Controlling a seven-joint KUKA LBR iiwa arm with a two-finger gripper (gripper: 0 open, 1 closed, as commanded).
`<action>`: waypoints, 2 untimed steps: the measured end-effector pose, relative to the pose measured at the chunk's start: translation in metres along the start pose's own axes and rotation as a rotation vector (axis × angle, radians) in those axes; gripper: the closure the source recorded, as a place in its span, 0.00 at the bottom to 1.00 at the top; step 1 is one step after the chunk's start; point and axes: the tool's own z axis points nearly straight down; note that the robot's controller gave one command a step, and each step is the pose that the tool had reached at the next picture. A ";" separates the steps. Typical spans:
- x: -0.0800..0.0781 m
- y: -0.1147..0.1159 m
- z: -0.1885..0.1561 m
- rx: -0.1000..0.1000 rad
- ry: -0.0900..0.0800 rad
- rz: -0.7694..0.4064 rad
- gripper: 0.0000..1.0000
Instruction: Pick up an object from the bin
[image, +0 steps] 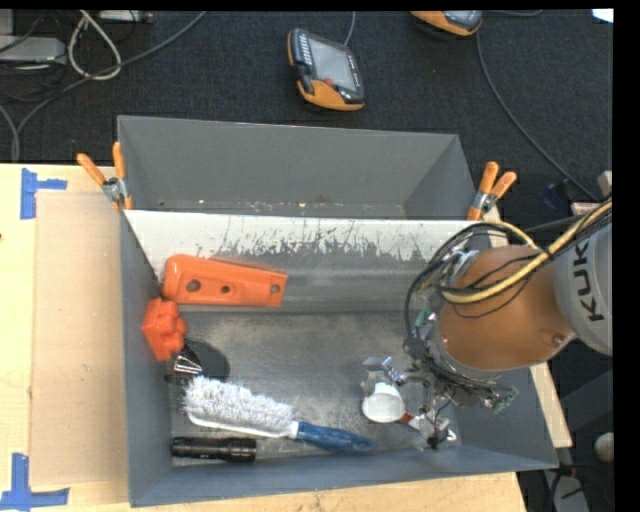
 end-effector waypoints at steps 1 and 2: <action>-0.011 -0.001 -0.017 0.000 0.001 0.316 0.00; 0.032 -0.034 0.043 -0.003 0.000 -0.076 1.00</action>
Offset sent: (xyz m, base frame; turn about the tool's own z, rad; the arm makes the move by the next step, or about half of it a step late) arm -0.0049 -0.0463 -0.0426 -0.0805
